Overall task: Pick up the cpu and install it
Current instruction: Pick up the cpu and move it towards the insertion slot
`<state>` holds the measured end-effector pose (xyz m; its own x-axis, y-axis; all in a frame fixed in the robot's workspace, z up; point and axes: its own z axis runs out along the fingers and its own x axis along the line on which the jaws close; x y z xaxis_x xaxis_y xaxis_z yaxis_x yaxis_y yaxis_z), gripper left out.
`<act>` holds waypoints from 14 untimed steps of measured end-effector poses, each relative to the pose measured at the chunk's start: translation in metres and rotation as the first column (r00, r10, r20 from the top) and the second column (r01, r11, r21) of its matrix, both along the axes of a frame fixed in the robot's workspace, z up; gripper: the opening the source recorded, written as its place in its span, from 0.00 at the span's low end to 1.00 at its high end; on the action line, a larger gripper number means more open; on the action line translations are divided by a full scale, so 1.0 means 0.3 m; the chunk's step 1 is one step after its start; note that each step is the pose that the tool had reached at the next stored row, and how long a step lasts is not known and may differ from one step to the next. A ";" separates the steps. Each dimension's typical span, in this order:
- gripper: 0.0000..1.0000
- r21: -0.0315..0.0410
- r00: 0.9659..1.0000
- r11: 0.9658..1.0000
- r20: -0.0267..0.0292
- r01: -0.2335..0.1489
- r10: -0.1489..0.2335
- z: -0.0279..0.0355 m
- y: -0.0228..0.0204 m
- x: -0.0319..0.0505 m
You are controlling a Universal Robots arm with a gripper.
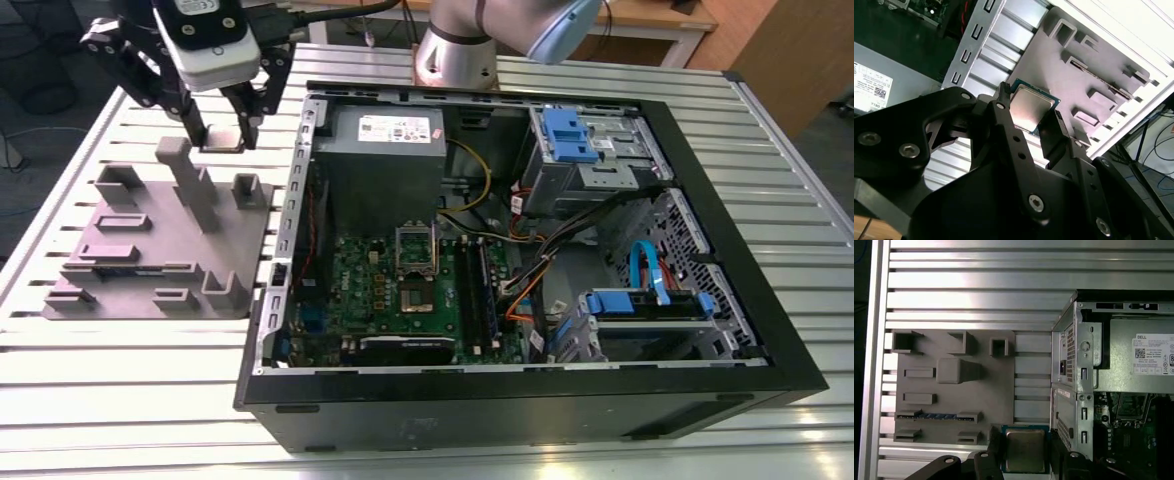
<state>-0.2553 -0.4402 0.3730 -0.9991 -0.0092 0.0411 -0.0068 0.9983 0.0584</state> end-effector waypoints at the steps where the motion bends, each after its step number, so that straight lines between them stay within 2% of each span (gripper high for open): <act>1: 0.47 0.000 1.000 1.000 0.000 0.000 0.000 0.000 0.000 0.005; 14: 0.47 0.000 1.000 1.000 0.000 0.000 0.000 0.000 0.000 0.082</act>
